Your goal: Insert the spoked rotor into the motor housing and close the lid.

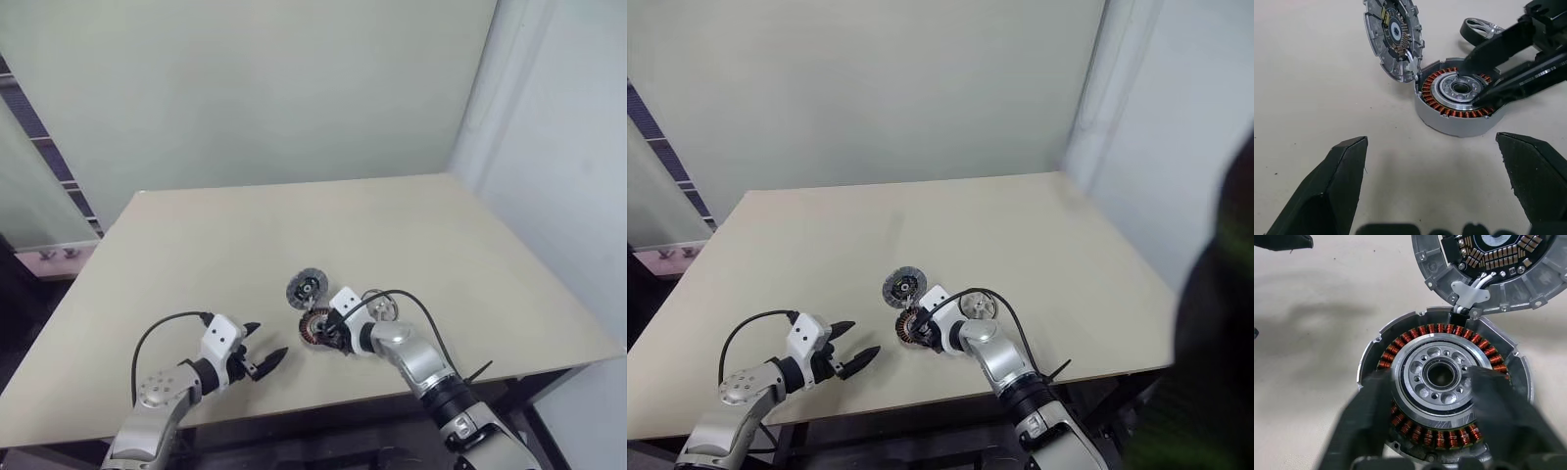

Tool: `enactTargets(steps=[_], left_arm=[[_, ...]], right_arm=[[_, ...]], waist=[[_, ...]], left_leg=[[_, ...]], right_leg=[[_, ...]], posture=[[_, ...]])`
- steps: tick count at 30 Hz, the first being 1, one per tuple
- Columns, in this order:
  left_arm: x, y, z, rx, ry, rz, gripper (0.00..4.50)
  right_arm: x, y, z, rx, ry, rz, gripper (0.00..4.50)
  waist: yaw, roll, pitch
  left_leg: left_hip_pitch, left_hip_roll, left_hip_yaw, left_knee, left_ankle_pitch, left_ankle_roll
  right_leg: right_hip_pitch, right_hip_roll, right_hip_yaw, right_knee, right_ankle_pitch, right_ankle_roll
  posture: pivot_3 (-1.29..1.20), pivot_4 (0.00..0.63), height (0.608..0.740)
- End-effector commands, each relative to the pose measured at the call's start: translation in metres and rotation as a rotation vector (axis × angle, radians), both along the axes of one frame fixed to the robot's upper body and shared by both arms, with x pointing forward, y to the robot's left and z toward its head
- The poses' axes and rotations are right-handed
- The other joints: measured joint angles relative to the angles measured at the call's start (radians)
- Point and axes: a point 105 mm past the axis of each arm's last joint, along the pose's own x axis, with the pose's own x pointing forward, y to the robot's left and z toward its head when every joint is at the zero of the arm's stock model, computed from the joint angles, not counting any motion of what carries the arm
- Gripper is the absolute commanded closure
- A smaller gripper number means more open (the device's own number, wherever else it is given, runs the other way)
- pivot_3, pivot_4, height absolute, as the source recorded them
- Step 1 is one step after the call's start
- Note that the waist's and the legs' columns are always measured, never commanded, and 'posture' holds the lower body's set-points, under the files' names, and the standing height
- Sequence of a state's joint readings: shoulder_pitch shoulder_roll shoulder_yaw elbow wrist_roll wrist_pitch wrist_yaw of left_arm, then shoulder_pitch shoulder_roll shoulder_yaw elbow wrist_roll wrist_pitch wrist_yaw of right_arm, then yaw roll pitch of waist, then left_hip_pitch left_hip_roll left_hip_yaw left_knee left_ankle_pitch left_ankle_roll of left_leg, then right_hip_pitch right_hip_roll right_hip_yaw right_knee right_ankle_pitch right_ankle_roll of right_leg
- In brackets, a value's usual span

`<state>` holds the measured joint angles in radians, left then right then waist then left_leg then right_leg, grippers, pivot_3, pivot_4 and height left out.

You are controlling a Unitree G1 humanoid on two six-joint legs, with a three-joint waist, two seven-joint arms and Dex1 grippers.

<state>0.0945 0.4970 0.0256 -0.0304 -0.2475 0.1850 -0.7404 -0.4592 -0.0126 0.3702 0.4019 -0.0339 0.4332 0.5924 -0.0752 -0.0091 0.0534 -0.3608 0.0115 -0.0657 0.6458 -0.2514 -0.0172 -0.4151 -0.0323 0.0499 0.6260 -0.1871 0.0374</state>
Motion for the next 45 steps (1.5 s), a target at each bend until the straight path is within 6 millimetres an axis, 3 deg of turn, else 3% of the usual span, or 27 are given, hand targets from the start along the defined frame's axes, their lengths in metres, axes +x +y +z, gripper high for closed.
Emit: enactTargets(steps=[1, 4, 5, 11, 18, 22, 27, 32, 38, 45], left_arm=[[0.007, 0.0, 0.011, 0.007, -0.051, -0.006, 0.0], [0.007, 0.0, 0.012, 0.008, -0.053, -0.006, 0.0], [0.007, 0.0, 0.012, 0.008, -0.053, -0.006, 0.0], [0.007, 0.0, 0.012, 0.008, -0.055, -0.006, 0.0], [0.006, -0.001, 0.012, 0.004, -0.051, -0.012, 0.0], [0.006, -0.003, 0.011, 0.001, -0.048, -0.018, 0.0], [0.007, -0.006, 0.01, -0.004, -0.045, -0.026, 0.0], [0.007, -0.01, 0.008, -0.011, -0.037, -0.036, 0.0], [0.008, -0.013, 0.006, -0.018, -0.03, -0.049, 0.0], [0.009, -0.015, 0.005, -0.021, -0.028, -0.06, 0.0]], right_arm=[[0.01, 0.004, 0.019, 0.057, -0.088, -0.037, 3.32], [0.008, 0.005, 0.01, 0.035, -0.081, -0.041, 4.35], [0.007, 0.005, 0.006, 0.019, -0.077, -0.037, 4.46], [-0.002, 0.004, -0.012, -0.039, -0.046, -0.005, 4.46], [0.008, 0.0, 0.018, 0.078, -0.064, -0.059, 4.46], [0.008, -0.005, 0.036, 0.128, -0.063, -0.06, 3.57], [0.009, -0.022, 0.056, 0.171, -0.078, -0.108, 1.73], [0.026, -0.061, 0.07, 0.187, -0.119, -0.3, 0.03], [0.044, -0.117, 0.06, 0.19, -0.04, -0.596, 0.03], [0.051, -0.139, 0.039, 0.265, 0.109, -0.732, 0.03]], waist=[[0.0, 0.0, 0.0], [0.0, 0.0, 0.0], [0.0, 0.0, 0.0], [0.0, 0.0, 0.0], [0.0, 0.0, 0.0], [0.0, 0.0, 0.0], [0.0, 0.0, 0.0], [0.001, 0.0, 0.0], [0.0, 0.0, 0.0], [-0.001, 0.0, 0.0]], left_leg=[[0.0, 0.0, 0.0, 0.0, 0.0, 0.0], [0.0, 0.0, 0.0, 0.0, 0.0, 0.0], [0.0, 0.0, 0.0, 0.0, 0.0, 0.0], [0.0, 0.0, 0.0, 0.0, 0.0, 0.0], [0.0, 0.0, 0.0, 0.0, 0.0, 0.0], [0.0, 0.0, 0.0, 0.0, 0.0, 0.0], [0.0, 0.0, 0.0, 0.0, 0.0, 0.0], [-0.001, 0.0, 0.0, 0.0, 0.0, 0.0], [-0.001, 0.0, 0.0, 0.0, 0.0, 0.0], [-0.001, 0.0, 0.001, -0.001, 0.0, 0.0]], right_leg=[[0.0, 0.0, 0.0, 0.0, 0.0, 0.0], [0.0, 0.0, 0.0, 0.0, 0.0, 0.0], [0.0, 0.0, 0.0, 0.0, 0.0, 0.0], [0.0, 0.0, 0.0, 0.0, 0.0, 0.0], [0.0, 0.0, 0.0, 0.0, 0.0, 0.0], [0.0, 0.0, 0.0, 0.0, 0.0, 0.0], [0.0, 0.0, 0.0, 0.0, 0.0, 0.0], [0.0, 0.0, 0.0, 0.0, 0.0, 0.0], [-0.001, 0.0, 0.0, 0.0, 0.0, 0.0], [-0.001, 0.0, 0.0, 0.0, 0.0, 0.0]], posture=[[0.0, 0.0, 0.74], [0.0, 0.0, 0.74], [0.0, 0.0, 0.74], [0.0, 0.0, 0.74], [0.0, 0.0, 0.74], [0.0, 0.0, 0.74], [0.0, 0.0, 0.74], [0.0, 0.0, 0.74], [0.0, 0.0, 0.74], [0.0, 0.0, 0.74]])
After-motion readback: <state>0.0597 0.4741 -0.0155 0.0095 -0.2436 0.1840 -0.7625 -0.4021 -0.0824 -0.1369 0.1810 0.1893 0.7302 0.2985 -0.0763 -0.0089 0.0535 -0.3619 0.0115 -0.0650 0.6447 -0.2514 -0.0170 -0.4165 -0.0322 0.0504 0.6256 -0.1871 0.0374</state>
